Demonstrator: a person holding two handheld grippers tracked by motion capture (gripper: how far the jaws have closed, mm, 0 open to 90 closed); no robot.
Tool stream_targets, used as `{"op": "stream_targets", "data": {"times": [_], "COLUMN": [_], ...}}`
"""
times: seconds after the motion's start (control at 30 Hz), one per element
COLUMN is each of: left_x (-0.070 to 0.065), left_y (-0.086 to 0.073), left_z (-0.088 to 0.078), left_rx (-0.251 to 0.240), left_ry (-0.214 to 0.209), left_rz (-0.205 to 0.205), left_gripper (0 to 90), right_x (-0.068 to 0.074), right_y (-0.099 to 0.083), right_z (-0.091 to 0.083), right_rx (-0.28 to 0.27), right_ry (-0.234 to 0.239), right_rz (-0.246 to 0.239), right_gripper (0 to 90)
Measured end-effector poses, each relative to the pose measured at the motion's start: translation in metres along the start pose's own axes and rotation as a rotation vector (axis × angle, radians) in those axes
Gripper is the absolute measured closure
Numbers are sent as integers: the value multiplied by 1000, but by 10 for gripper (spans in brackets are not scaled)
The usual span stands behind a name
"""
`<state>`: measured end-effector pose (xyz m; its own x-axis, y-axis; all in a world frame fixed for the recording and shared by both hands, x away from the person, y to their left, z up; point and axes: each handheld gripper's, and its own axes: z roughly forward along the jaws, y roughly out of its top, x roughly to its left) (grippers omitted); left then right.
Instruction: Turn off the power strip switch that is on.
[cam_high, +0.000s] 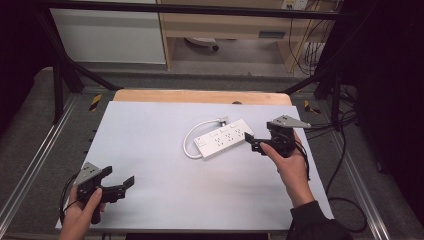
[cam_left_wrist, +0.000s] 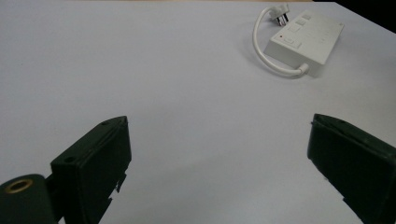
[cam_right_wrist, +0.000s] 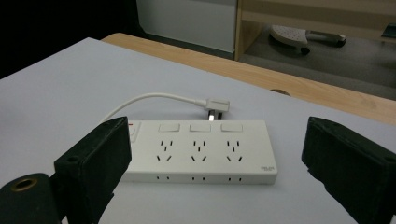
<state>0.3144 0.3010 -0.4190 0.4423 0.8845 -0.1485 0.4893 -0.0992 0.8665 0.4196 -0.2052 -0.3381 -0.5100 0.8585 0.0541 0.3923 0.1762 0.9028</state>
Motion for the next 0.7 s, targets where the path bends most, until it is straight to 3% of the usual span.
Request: {"op": "stream_targets", "data": {"times": [0.27,0.7], "left_x": [-3,-3], "left_y": [-1,-1], "left_z": [0,1], "left_rx": [20,20], "left_ry": [-8,-13], "left_rz": [21,23], "left_gripper": [62,62], "right_x": [4,1], "right_y": [16,28], "right_z": [19,34], "right_rx": [4,9], "right_ry": [11,6], "right_rz": [-45,-38], "right_gripper": [83,127]}}
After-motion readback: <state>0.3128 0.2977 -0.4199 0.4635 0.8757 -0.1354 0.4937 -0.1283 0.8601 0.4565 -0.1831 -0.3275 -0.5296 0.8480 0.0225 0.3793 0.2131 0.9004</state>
